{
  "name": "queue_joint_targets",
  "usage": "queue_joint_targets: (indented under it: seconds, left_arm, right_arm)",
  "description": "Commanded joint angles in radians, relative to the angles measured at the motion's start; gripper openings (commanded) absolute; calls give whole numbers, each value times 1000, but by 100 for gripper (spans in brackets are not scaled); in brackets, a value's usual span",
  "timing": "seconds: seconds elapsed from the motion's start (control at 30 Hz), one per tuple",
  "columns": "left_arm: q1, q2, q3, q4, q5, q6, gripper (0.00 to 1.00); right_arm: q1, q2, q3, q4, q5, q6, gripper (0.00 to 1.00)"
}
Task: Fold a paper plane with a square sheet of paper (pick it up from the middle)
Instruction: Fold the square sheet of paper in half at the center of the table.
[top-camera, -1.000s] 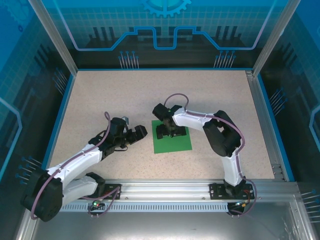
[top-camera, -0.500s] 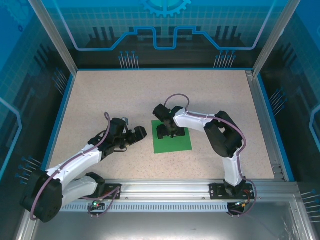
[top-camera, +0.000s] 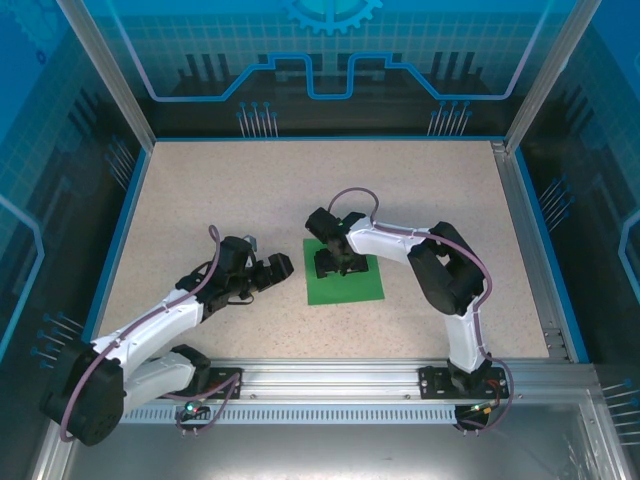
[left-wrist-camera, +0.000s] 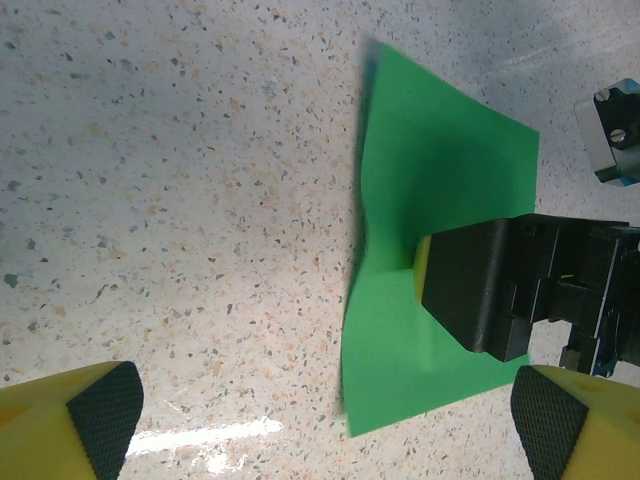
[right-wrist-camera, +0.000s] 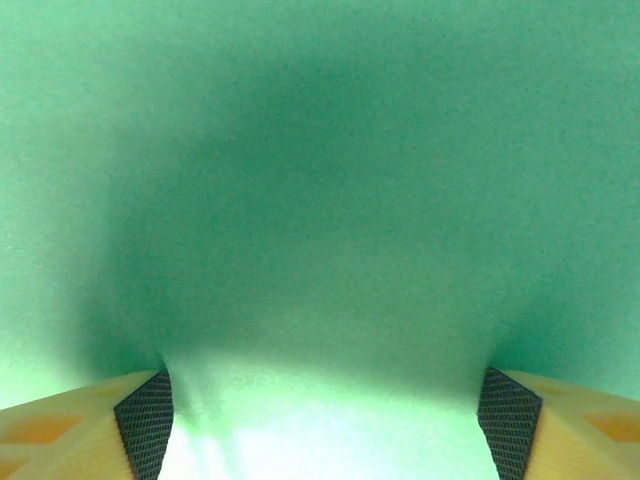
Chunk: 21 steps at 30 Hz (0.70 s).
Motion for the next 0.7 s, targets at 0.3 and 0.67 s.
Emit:
queue_joint_targets:
  seconds: [0.3, 0.67]
  left_arm:
    - [9, -15, 4, -23, -3, 17, 99]
    - [10, -14, 5, -23, -4, 17, 99]
  right_arm:
    - [-13, 11, 13, -58, -13, -33, 91]
    - [-26, 35, 44, -77, 14, -37, 99]
